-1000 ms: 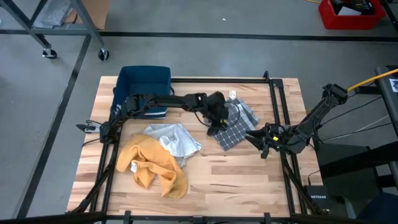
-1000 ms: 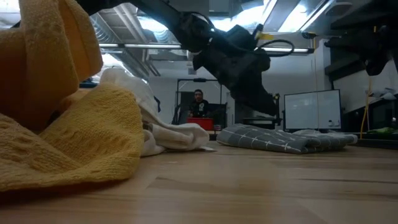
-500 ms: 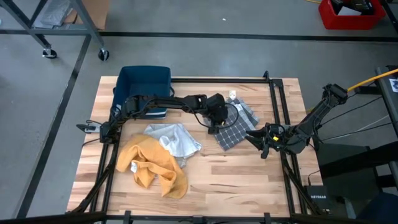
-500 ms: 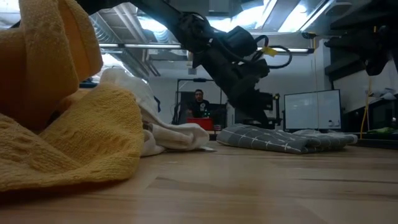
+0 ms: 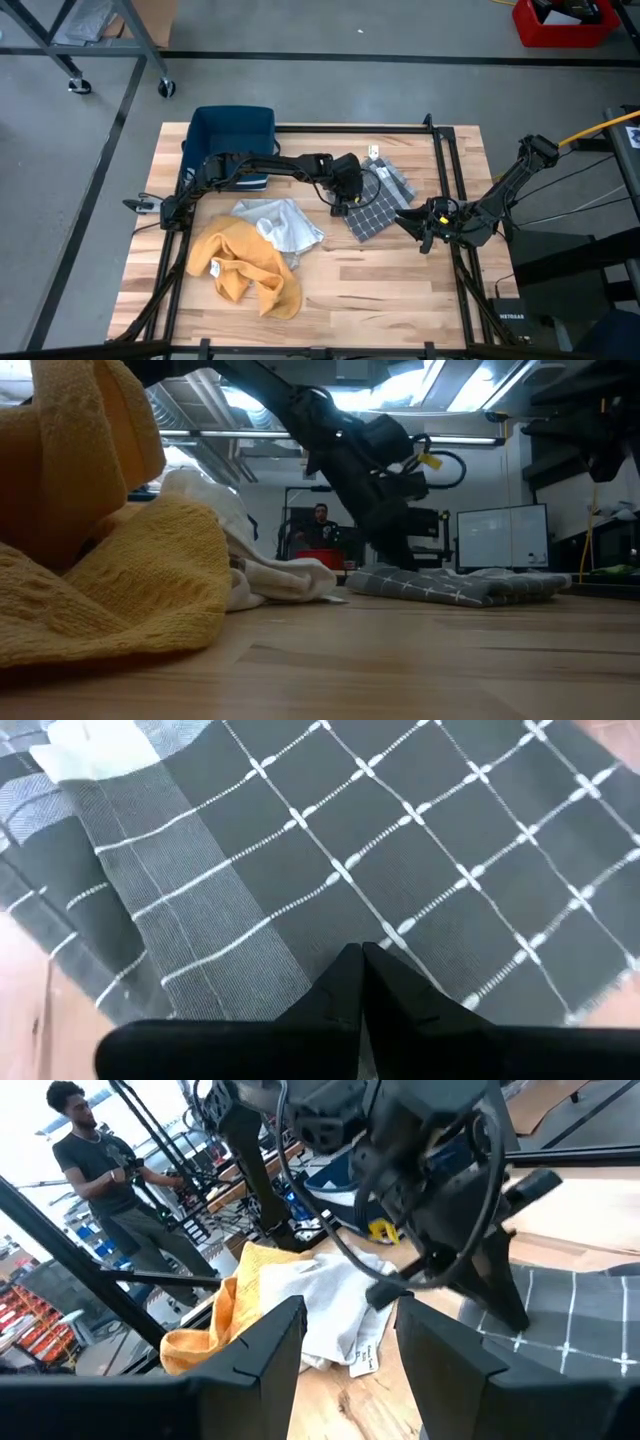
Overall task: Fold towel
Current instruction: Move the gray towel to the top right of the table
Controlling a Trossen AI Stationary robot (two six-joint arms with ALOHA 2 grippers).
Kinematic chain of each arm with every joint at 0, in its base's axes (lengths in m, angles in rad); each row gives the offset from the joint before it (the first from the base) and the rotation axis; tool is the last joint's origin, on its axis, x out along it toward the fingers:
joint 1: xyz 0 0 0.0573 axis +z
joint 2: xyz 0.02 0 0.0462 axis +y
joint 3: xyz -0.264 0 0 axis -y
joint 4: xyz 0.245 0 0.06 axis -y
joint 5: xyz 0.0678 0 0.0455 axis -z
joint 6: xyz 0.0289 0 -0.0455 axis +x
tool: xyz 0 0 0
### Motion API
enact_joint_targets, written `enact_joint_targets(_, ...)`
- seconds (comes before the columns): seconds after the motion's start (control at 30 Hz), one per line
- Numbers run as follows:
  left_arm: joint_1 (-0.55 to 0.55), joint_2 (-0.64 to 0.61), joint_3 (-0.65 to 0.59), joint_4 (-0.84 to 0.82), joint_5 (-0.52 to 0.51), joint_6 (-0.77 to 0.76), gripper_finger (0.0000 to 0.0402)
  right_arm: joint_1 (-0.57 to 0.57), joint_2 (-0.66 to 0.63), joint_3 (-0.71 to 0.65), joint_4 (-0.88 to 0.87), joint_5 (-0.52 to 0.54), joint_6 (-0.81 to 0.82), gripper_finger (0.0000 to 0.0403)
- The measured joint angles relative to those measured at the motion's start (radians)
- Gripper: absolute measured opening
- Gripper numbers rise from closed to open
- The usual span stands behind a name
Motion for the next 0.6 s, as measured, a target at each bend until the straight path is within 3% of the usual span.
enact_joint_targets(0.2,0.0,0.037,0.0,0.021,-0.004,0.002,0.0002,0.0,0.0,0.0,0.02,0.008,0.001,0.0166)
enact_joint_targets(0.4,0.003,0.072,0.0,0.197,-0.015,-0.006,0.0001,0.0,0.0,0.0,0.022,0.01,0.001,0.0166)
enact_joint_targets(0.6,0.029,0.094,0.001,0.36,-0.133,0.019,0.0003,0.0,0.001,0.0,0.021,0.011,0.001,0.0166)
